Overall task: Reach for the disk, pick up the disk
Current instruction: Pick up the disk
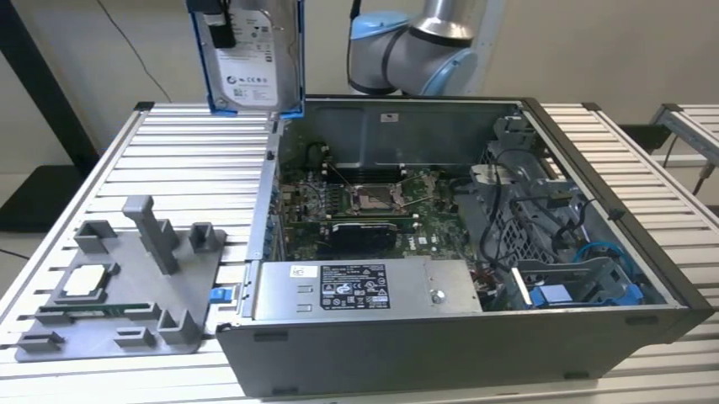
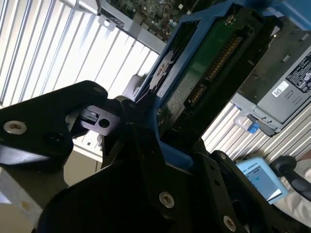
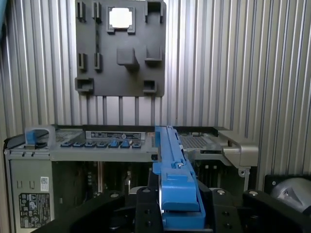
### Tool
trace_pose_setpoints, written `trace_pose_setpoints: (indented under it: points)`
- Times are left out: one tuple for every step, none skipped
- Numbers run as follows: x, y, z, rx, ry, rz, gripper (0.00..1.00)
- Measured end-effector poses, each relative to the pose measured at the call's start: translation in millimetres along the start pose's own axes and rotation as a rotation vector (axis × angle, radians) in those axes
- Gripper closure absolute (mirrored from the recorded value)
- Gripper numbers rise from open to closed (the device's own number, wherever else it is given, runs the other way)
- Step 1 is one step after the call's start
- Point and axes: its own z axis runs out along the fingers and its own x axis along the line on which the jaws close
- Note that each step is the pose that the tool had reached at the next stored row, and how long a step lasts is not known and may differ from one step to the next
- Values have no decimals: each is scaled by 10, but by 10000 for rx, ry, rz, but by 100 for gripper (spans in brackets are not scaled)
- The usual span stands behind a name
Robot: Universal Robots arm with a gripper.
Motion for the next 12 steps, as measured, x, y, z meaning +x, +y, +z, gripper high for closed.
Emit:
trace_pose_setpoints:
  points:
    - [2, -39, 5, -1, 0, 0, 100]
    - [5, -77, 11, 0, 0, 0, 100]
    - [7, -113, 16, 0, 0, 0, 100]
    - [9, -151, 20, -1, 0, -2, 100]
    - [12, -193, 26, -1, 0, -1, 100]
    - [14, -232, 30, -1, 0, -1, 100]
    - [15, -270, 35, -1, 0, -1, 100]
    - [17, -311, 39, -2, 0, -1, 100]
    - [17, -354, 44, 0, -1, -2, 100]
    - [18, -397, 49, -1, 0, -2, 100]
    - [19, -440, 53, -1, 0, -3, 100]
    - [20, -481, 57, -2, 0, -3, 100]
